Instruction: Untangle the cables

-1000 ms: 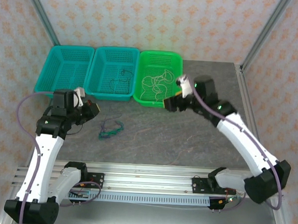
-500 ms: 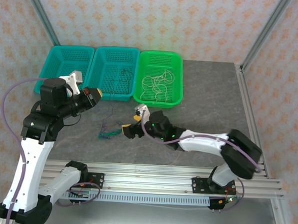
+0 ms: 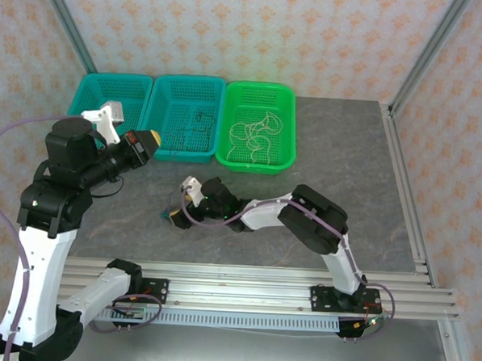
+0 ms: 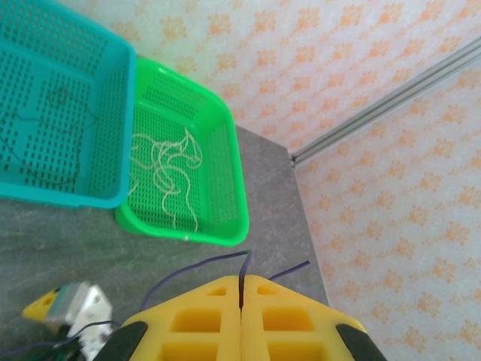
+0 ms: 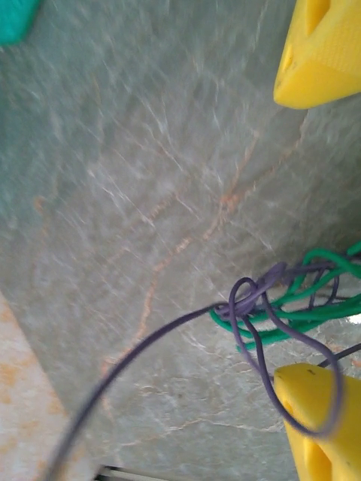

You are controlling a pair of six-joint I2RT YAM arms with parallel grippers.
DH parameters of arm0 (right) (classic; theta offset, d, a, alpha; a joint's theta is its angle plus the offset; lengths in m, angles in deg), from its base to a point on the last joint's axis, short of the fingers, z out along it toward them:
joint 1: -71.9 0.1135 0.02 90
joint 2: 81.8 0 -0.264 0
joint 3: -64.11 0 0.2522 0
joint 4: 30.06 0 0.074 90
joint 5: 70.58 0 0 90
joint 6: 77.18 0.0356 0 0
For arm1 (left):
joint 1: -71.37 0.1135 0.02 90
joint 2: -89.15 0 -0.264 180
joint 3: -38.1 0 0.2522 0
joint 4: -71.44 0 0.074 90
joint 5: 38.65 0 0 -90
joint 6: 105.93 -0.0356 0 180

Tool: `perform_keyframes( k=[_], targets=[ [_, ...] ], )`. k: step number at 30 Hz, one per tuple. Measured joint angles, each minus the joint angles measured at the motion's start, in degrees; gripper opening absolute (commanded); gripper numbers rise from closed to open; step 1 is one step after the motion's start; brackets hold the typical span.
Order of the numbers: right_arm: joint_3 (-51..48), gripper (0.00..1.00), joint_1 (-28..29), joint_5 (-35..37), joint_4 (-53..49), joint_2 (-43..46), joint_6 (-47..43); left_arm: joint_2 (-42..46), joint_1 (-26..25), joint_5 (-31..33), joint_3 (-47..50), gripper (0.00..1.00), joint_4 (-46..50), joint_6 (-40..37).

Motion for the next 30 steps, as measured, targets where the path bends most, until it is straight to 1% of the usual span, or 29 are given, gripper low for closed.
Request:
perform_keyframes(
  k=[2,4,6,10,13,18,21,24,26,28,30],
  targets=[
    [1.92,0.79,0.66,-0.68,-2.51,-1.92,-0.66,-0.57,0.00,1.33,-2.43,0.00,0.33,-0.26],
    [2.38,0.70,1.20,-0.31,-4.04,-2.82,-1.53,-1.07,0.00,2.82,-4.46,0.00,0.79,-0.42],
    [3.02,0.53,1.29,0.52,-5.53,-2.91,-1.33,-1.42,0.00,4.68,-6.10,0.00,1.16,-0.44],
    [3.19,0.25,1.29,3.91,-7.23,-2.91,-0.11,-1.97,0.00,9.44,-9.22,0.00,2.19,-0.46],
    [-0.20,0.00,1.42,6.49,-4.00,-1.64,2.21,-2.43,-0.02,15.69,-12.63,0.00,4.55,-0.81],
    [-16.57,0.00,0.68,11.47,4.57,7.80,9.11,-2.54,-0.11,30.80,-16.22,0.00,11.08,-1.66],
    [-26.16,0.00,-0.90,15.69,4.85,15.58,14.93,-2.69,-0.11,38.88,-16.61,0.00,15.69,-2.95],
    [-31.32,0.00,-4.76,18.64,0.33,24.57,21.33,-3.10,-0.28,43.87,-16.39,0.00,18.88,-4.35],
    [-34.29,0.00,-8.83,20.50,-2.21,31.61,25.09,-3.78,-0.37,46.66,-15.78,0.00,19.63,-5.35],
    [-37.64,0.00,-12.83,21.94,-4.11,38.73,27.85,-4.04,-0.37,48.39,-14.97,0.00,19.98,-5.88],
    [-40.94,0.00,-16.09,22.53,-5.84,45.88,29.94,-4.04,-0.37,48.70,-14.19,0.00,20.22,-6.45]
  ],
)
